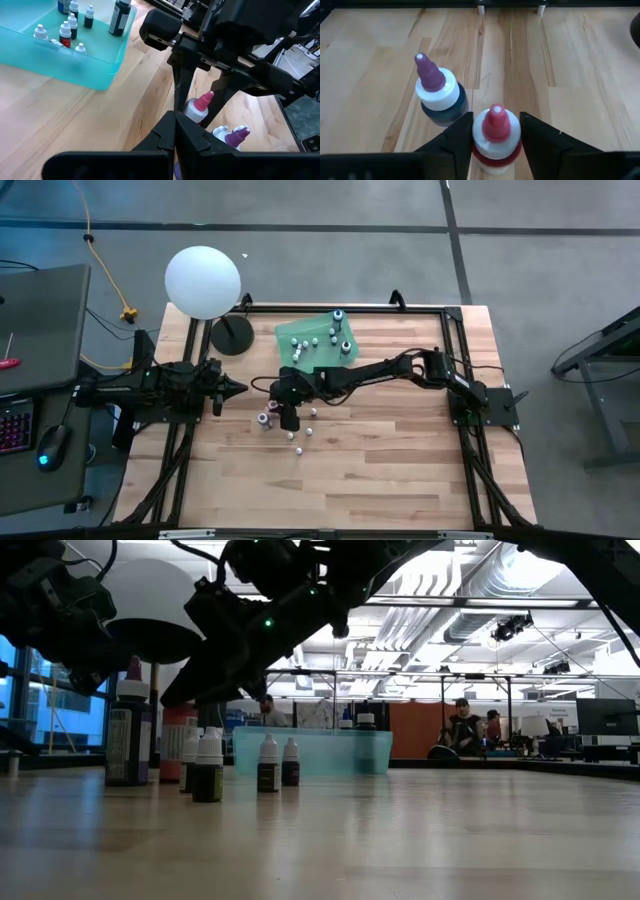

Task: Pick & Place food coloring
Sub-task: Put the large pink dye bottles in the green bin

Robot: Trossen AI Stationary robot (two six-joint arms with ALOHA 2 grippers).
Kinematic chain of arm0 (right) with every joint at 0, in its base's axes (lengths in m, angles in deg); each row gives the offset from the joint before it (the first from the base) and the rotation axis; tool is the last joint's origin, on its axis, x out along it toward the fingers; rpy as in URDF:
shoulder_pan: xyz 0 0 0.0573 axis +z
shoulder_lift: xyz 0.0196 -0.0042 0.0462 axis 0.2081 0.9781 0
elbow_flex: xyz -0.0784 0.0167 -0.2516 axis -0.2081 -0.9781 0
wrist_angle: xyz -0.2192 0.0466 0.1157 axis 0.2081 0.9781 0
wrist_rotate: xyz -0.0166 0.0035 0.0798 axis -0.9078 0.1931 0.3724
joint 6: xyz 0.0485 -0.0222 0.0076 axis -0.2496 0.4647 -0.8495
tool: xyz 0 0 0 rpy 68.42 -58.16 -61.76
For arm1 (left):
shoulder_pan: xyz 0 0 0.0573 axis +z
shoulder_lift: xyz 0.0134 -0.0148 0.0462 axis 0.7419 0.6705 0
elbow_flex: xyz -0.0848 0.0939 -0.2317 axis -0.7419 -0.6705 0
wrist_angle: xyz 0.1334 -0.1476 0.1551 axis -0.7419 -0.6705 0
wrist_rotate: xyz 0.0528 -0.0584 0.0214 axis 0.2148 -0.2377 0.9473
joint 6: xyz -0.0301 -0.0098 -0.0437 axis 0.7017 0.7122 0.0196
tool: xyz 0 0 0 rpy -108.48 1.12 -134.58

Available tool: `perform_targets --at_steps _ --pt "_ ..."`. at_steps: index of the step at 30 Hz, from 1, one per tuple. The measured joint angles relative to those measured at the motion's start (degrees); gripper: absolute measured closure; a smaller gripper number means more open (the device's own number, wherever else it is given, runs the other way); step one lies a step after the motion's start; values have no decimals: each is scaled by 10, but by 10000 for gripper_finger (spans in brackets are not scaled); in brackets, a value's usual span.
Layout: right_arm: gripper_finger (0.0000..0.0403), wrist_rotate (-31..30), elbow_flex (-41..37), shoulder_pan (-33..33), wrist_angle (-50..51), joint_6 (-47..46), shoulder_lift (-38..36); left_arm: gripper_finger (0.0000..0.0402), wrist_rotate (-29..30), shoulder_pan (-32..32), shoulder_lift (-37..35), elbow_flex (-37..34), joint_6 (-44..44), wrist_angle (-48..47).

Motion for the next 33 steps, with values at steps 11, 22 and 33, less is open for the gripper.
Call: perform_targets --at_steps 11,22,33 --pt "283 -17 0 0 7 -4 -1 401 0 0 0 0 0 0" --pt "284 -64 0 -6 54 -30 -32 401 0 0 0 0 0 0" --pt "285 -82 0 -20 138 -82 -120 401 0 0 0 0 0 0"
